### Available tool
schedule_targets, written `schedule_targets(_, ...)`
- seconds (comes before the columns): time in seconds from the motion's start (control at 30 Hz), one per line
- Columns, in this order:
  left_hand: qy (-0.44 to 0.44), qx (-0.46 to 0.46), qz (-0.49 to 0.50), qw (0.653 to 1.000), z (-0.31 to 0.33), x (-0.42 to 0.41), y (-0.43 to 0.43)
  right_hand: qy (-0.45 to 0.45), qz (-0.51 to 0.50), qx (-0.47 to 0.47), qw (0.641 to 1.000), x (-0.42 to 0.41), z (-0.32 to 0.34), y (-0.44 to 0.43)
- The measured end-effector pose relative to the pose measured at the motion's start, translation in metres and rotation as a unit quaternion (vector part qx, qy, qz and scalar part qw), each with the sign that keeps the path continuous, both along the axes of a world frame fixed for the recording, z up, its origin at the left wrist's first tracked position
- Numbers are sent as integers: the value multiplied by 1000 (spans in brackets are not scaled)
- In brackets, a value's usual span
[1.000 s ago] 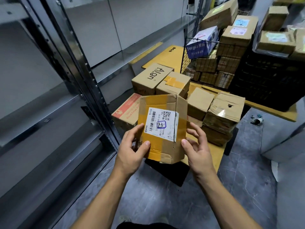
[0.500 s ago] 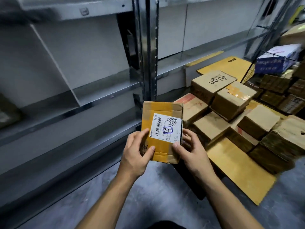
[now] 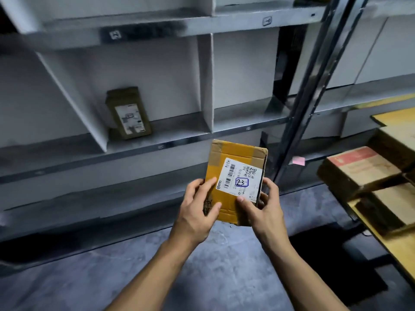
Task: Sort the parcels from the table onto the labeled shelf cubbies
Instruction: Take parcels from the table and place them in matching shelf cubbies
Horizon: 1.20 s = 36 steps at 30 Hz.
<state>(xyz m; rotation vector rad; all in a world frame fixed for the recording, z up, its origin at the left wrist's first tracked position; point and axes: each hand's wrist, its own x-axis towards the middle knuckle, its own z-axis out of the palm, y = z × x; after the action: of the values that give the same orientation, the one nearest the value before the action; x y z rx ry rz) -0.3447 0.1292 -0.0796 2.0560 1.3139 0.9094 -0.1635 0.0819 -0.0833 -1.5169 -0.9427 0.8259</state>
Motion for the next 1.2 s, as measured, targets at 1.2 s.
schedule_targets(1.2, 350, 8, 108, 931, 30, -112, 310, -69, 127, -9, 989, -52, -10, 418)
